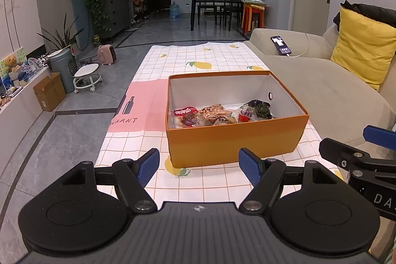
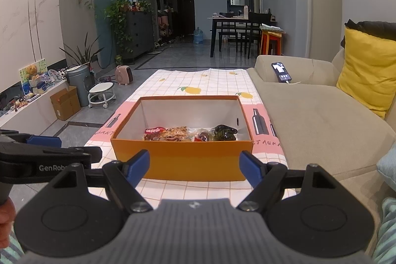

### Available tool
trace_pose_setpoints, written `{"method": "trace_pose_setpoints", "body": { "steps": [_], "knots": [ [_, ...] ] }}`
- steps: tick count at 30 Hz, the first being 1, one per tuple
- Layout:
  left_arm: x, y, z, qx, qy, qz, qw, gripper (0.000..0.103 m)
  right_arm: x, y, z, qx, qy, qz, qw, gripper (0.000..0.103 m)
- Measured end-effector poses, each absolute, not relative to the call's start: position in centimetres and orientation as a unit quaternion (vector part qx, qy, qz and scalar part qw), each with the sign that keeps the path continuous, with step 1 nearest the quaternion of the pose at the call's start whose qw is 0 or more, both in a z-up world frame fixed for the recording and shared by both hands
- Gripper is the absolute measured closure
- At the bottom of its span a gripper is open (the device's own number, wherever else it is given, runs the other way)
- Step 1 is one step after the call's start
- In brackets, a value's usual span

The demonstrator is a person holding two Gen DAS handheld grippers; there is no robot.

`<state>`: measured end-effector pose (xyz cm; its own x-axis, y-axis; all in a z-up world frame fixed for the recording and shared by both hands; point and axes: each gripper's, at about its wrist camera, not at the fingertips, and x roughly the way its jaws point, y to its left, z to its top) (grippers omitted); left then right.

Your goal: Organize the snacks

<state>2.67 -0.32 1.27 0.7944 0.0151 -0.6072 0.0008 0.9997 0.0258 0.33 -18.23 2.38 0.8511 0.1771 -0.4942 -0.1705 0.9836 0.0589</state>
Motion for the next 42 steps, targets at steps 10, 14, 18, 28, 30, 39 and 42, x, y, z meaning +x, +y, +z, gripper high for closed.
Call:
{"method": "trace_pose_setpoints", "body": {
  "steps": [10,14,18,28,30,39,42],
  "knots": [
    [2.71,-0.34,1.31,0.013,0.320,0.004,0.947,0.018,0.33,-18.26,2.45,0.007,0.255,0.090,0.963,0.026],
    [2.70,-0.34,1.32,0.013,0.321,0.004,0.947,0.018,0.33,-18.27,2.48,0.008,0.253,0.090,0.963,0.025],
    [2.63,-0.24,1.28,0.012,0.322,0.004,0.947,0.018,0.21,-18.29,2.37,0.008,0.253,0.089,0.963,0.025],
    [2.65,-0.06,1.39,0.014,0.325,0.006,0.946,0.018,0.11,-18.22,2.38,0.008,0.254,0.088,0.963,0.025],
    [2.58,0.05,1.40,0.013,0.325,0.007,0.946,0.018,0.10,-18.18,2.38,0.008,0.254,0.089,0.963,0.025],
    [2.41,0.25,1.40,0.015,0.326,0.011,0.945,0.018,0.10,-18.20,2.37,0.007,0.254,0.089,0.963,0.025],
    [2.32,0.36,1.42,0.013,0.325,0.010,0.946,0.018,0.11,-18.20,2.36,0.007,0.254,0.089,0.963,0.025]
  ]
}}
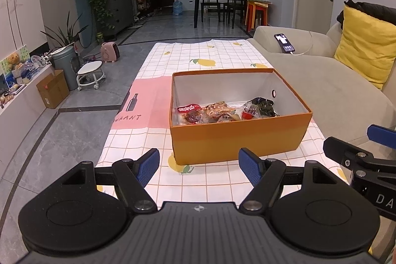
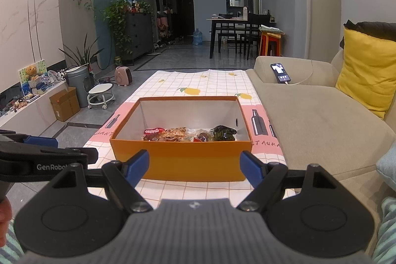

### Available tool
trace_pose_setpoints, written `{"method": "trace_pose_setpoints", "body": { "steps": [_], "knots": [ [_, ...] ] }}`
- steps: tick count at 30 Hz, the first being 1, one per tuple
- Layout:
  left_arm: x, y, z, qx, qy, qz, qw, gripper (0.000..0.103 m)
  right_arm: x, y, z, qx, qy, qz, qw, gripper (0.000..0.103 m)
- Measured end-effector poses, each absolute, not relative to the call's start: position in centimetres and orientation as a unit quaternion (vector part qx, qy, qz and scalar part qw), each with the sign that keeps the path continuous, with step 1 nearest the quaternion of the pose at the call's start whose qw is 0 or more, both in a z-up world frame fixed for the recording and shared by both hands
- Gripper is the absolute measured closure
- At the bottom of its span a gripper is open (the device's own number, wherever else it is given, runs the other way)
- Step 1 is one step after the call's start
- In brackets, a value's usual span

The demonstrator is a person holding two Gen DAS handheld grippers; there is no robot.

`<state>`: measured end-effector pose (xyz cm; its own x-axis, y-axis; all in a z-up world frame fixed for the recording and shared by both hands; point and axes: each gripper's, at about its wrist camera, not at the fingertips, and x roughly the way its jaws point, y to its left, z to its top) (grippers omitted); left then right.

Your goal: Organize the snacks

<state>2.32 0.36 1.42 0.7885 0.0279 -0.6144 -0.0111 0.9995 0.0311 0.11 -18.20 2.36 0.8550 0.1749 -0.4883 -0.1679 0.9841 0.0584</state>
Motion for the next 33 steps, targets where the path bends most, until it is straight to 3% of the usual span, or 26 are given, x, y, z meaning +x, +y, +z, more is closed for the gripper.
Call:
{"method": "trace_pose_setpoints", "body": {
  "steps": [33],
  "knots": [
    [2.01,-0.59,1.89,0.030,0.322,0.007,0.946,0.018,0.51,-18.51,2.05,-0.001,0.264,0.084,0.961,0.024]
  ]
}}
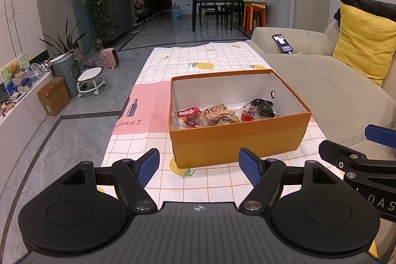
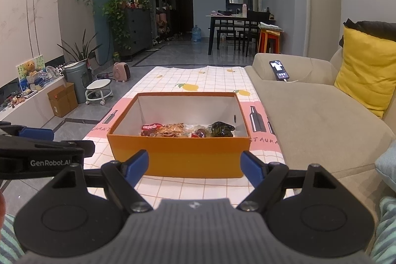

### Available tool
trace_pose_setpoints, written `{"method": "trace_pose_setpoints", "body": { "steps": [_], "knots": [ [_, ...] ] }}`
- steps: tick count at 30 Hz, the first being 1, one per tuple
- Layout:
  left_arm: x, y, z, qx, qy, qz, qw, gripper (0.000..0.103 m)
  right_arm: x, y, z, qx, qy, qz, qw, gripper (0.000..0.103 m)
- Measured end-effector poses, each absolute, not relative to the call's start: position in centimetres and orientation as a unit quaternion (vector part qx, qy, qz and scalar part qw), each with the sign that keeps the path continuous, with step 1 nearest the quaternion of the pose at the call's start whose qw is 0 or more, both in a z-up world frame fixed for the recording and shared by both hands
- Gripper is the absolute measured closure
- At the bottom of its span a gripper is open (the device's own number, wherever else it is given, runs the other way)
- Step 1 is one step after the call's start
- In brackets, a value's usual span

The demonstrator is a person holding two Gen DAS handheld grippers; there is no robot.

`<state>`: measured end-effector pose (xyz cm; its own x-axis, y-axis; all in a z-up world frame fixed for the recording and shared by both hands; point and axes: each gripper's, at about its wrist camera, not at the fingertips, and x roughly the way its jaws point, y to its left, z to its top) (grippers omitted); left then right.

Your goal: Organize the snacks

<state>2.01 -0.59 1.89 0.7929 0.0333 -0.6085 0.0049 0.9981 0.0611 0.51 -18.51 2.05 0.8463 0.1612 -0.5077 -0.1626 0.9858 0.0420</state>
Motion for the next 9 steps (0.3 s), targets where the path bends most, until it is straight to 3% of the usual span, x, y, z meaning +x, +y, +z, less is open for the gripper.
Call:
{"method": "trace_pose_setpoints", "body": {
  "steps": [9],
  "knots": [
    [2.09,-0.85,1.89,0.042,0.319,0.003,0.947,0.017,0.89,-18.87,1.61,-0.003,0.273,0.079,0.959,0.024]
  ]
}}
